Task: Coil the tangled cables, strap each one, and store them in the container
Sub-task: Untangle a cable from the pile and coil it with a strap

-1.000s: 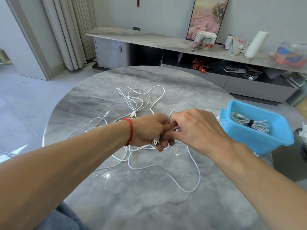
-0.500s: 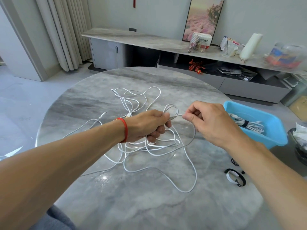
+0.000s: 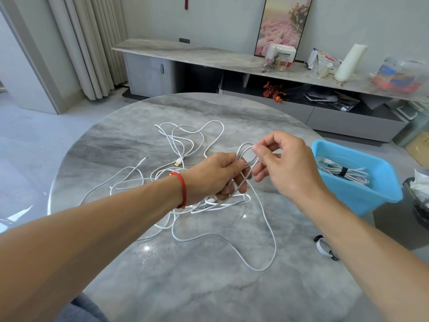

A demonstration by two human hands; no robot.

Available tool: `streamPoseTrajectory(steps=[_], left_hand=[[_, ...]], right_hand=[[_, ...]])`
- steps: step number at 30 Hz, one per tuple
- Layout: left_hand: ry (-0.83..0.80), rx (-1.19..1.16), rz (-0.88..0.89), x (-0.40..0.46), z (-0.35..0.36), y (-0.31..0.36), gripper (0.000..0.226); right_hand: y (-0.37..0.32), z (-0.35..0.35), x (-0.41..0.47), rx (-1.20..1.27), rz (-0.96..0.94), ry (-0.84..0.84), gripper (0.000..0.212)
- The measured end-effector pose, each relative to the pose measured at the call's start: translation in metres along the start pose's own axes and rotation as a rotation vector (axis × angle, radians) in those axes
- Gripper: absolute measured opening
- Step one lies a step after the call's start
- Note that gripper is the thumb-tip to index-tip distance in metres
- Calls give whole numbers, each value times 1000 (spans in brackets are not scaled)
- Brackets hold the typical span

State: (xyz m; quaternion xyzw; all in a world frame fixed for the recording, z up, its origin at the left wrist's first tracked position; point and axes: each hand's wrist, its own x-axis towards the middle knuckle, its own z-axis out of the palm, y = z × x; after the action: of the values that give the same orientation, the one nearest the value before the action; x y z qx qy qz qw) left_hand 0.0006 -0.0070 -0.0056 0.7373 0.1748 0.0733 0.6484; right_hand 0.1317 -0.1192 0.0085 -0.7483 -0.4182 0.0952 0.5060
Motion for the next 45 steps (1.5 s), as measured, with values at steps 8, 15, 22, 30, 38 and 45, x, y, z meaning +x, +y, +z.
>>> streamPoseTrajectory(steps=[8,15,22,30,38,45], left_hand=[[-64,5,-10,-4,-2,5,34],[-72,-174,-4,-6,5,3,24],[256,-656,11,5,-14,13,27],[311,-873,-100,4,-37,19,31],[139,-305,-200,-1,-52,8,29],[37,-166,-214,0,-34,-3,26]], right_hand=[[-7,0,0,-279,-168,118,12],[-7,3,1,-292,-221,154,10],[-16,32,-17,175,338,-270,20],[-19,62,-44,57,224,-758,27],[-19,28,-21,-563,-170,-490,27],[-26,20,-21,-702,-328,-365,23]])
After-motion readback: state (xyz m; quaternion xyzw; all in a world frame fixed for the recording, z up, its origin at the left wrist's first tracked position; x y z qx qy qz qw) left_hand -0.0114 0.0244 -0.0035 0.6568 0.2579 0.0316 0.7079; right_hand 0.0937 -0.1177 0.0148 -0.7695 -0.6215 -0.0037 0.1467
